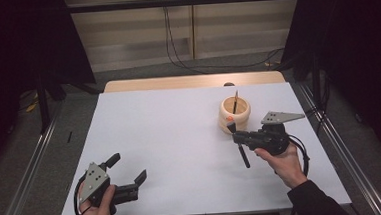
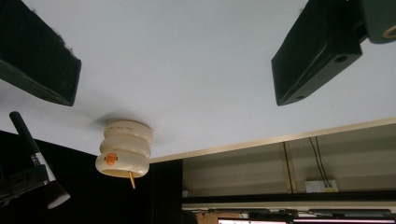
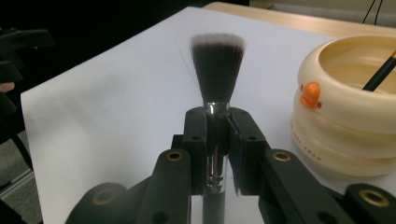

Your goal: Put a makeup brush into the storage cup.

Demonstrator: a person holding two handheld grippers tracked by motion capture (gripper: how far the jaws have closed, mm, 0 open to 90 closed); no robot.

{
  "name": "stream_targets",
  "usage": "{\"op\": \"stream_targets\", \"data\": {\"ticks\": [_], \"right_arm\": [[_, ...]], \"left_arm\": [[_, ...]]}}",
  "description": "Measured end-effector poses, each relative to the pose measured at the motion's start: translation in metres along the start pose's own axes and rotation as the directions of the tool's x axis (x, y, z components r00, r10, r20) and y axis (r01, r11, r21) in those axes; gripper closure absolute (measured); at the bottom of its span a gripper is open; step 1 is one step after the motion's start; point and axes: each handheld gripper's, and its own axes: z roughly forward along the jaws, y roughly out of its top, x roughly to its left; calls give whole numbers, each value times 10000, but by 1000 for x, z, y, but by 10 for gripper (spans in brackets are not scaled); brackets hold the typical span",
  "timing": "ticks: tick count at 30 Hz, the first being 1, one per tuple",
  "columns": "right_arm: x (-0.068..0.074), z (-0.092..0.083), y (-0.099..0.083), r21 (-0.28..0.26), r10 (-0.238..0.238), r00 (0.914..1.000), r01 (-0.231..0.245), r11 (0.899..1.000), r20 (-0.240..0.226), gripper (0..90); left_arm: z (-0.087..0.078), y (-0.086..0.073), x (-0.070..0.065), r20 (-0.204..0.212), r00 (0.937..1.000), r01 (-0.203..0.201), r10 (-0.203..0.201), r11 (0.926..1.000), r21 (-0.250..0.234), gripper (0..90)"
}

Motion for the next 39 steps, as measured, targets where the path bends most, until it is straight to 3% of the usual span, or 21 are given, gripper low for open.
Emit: {"op": "stream_targets", "data": {"ticks": [12, 18, 21, 33, 39], "right_arm": [[0, -9, 1, -1022, -113, 9995, 80, 9947, -312, 779], [1, -17, 3, -1923, -73, 9986, -30, 9813, -529, 779], [1, -20, 4, -2113, -83, 9984, -37, 9774, -560, 779], [3, -22, 9, -2137, -199, 9956, -1, 9769, -913, 779], [2, -24, 13, -2218, -142, 9964, -48, 9751, -841, 779]], "left_arm": [[0, 0, 0, 10, 10000, 25, -25, 10000, 8, 14], [1, 0, 0, -11, 10000, 8, -8, 10000, -4, 14], [1, 0, 0, -13, 10000, 1, -1, 10000, -2, 14], [2, 0, -1, 66, 9999, 76, -75, 10000, -37, 14], [2, 0, -1, 138, 9999, 19, -19, 10000, 16, 14]]}}
